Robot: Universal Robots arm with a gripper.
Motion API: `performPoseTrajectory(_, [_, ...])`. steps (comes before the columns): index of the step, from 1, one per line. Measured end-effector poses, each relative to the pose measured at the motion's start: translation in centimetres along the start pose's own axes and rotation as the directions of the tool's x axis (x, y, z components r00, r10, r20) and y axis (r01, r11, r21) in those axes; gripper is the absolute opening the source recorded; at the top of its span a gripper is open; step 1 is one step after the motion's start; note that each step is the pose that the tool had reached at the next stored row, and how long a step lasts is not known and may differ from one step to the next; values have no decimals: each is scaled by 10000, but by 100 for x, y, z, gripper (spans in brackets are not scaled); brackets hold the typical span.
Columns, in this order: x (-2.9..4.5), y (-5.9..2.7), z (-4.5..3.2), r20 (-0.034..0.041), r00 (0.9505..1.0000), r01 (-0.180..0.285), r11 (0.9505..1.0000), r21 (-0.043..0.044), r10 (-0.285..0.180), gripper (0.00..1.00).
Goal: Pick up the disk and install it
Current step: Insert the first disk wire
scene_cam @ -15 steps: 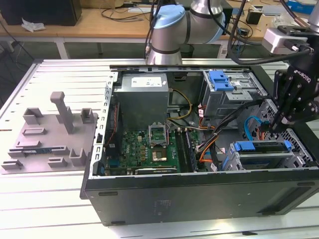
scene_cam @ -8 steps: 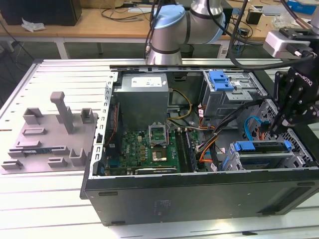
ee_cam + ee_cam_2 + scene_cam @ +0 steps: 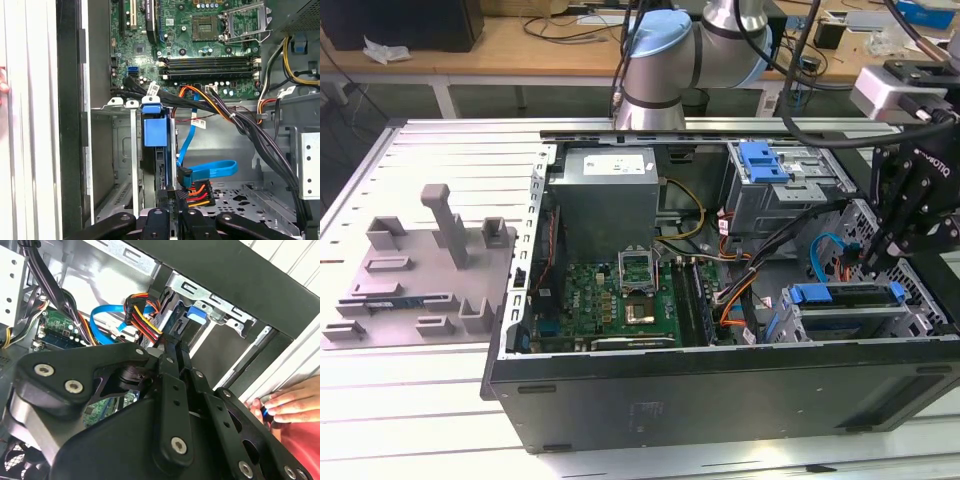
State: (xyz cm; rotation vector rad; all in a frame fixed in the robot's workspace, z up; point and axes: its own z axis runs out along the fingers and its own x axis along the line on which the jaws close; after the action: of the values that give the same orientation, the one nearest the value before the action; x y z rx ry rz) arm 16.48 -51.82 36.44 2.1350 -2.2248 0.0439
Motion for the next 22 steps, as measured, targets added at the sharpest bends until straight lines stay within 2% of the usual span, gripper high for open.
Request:
performPoseTrajectory(2, [20, -1, 1, 56, 9999, 94, 10000, 4, -94, 16])
performPoseTrajectory(4, [30, -1, 2, 69, 9998, 165, 9999, 7, -165, 16])
performPoseTrajectory(9, [49, -2, 3, 72, 9992, 382, 9993, 20, -382, 16])
performPoseTrajectory(14, [74, -3, 5, 72, 9991, 407, 9992, 22, -407, 16])
performPoseTrajectory(22, [74, -3, 5, 71, 9990, 438, 9990, 24, -438, 16])
